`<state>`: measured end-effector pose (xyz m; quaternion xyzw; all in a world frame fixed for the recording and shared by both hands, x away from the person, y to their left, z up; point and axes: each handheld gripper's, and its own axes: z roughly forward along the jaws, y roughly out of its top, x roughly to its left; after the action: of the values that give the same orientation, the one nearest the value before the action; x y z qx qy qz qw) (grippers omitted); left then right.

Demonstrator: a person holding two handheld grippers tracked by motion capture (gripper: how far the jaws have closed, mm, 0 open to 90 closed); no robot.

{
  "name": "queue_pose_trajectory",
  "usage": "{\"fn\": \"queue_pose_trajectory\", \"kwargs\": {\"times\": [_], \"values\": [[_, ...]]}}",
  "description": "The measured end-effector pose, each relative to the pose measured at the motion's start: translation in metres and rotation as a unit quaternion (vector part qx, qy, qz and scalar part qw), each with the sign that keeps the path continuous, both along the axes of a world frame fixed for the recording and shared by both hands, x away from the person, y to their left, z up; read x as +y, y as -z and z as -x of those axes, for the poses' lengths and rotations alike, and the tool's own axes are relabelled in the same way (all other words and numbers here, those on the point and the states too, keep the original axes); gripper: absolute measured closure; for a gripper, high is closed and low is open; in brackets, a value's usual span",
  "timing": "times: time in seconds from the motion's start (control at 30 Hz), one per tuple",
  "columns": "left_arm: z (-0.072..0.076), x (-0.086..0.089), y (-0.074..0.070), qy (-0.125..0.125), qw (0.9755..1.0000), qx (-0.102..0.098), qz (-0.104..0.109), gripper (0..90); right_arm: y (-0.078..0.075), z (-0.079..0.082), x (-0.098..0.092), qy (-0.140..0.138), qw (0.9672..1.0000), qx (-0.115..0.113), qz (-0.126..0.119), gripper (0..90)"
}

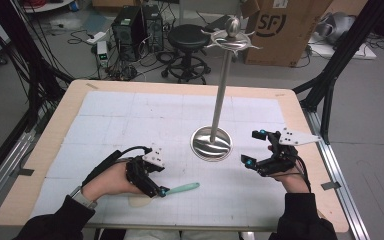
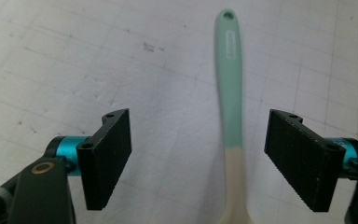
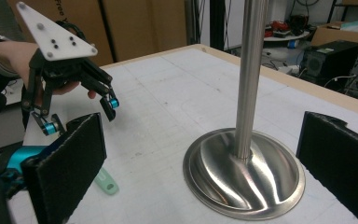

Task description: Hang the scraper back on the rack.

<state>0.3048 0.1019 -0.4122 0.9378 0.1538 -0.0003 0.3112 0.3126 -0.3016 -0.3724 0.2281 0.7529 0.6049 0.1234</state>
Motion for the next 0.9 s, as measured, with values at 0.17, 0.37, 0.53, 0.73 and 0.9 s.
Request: {"fn": "queue_pose_trajectory", "kwargs": {"times": [0.17, 0.37, 0.53, 0.73, 0.9], "values": [[0.003, -0.009, -0.001, 0.022, 0.9987, 0.004, -0.045, 23.3, 0.000, 0.000, -0.001, 0.002, 1.0000, -0.001, -0.001, 0.5], [0.007, -0.019, -0.001, 0.034, 0.9922, 0.005, -0.120, 27.7, 0.000, 0.000, 0.002, -0.008, 0.9999, -0.002, -0.007, 0.5], [0.009, -0.024, -0.001, 0.047, 0.9874, 0.020, -0.150, 39.1, 0.000, 0.000, 0.003, -0.009, 1.0000, 0.001, -0.005, 0.5], [0.008, -0.028, -0.003, 0.046, 0.9829, 0.010, -0.178, 53.6, 0.001, 0.001, 0.000, -0.005, 1.0000, 0.003, -0.006, 0.5], [0.014, -0.034, -0.005, 0.050, 0.9786, 0.008, -0.199, 61.8, 0.001, 0.002, 0.000, -0.004, 1.0000, 0.003, -0.004, 0.5]]}}
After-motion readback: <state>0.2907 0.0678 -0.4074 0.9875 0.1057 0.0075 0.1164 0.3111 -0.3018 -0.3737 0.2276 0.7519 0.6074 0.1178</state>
